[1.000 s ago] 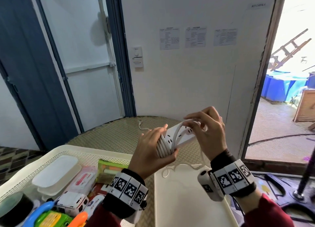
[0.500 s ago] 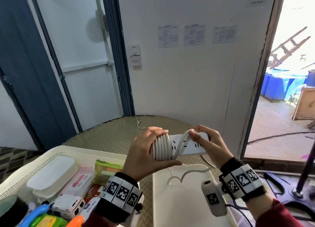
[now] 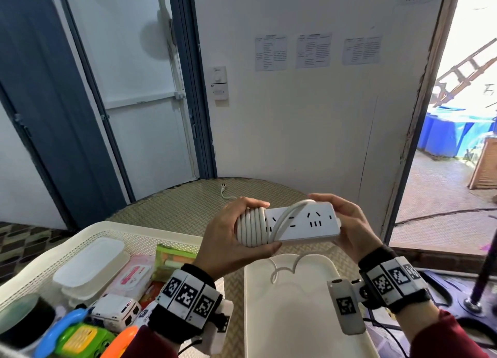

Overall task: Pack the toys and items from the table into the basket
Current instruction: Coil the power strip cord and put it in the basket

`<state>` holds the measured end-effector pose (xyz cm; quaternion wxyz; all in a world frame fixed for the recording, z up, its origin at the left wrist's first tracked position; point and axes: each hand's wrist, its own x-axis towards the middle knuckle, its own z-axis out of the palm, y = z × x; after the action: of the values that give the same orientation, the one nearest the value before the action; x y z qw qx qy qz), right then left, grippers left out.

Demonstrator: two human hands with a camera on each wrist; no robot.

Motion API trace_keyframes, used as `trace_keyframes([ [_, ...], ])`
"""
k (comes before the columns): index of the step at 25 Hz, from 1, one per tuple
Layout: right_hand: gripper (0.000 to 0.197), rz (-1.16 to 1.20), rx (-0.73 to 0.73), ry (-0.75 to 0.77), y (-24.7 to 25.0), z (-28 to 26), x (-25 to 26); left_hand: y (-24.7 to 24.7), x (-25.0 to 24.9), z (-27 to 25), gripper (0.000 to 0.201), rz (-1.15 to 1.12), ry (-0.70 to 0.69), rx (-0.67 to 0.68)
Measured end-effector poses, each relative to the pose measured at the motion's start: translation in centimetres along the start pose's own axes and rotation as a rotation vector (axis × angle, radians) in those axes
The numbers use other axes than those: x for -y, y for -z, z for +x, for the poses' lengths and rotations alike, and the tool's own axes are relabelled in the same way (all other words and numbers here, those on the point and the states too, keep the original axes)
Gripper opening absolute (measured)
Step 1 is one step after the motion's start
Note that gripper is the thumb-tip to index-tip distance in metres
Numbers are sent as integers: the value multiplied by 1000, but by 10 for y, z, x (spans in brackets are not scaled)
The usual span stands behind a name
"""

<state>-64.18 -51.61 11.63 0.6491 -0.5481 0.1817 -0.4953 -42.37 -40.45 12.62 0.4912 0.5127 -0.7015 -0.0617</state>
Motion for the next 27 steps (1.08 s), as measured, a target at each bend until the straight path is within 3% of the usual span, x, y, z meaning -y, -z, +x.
trace_keyframes([
  [2,16,-100,1,6,-11,-5,-12,-1,-9,1,62,-166,51,-3],
  [5,22,-324,8,33,-34,-4,-33,-6,-19,9,68,-346,124,-26],
  [7,9,-387,48,72,-45,-9,-40,-3,-16,14,63,-286,125,-76],
  [11,28,-370,153,117,-31,-25,-47,17,-4,16,61,-266,189,-208],
  [15,24,-223,34,73,-34,-30,-47,21,9,11,67,-40,156,-299],
  [18,8,-405,83,239,-43,-27,-29,22,21,9,75,296,71,-219],
  [21,5,-728,72,543,-51,-12,-8,23,24,6,80,251,103,-7],
  [23,9,-937,54,683,-60,1,-4,17,20,3,83,297,43,67],
  [25,24,-1174,-19,711,-62,16,-7,8,13,2,81,326,6,58],
  [27,35,-1210,-139,595,-53,25,-14,2,9,-2,73,293,1,-28],
])
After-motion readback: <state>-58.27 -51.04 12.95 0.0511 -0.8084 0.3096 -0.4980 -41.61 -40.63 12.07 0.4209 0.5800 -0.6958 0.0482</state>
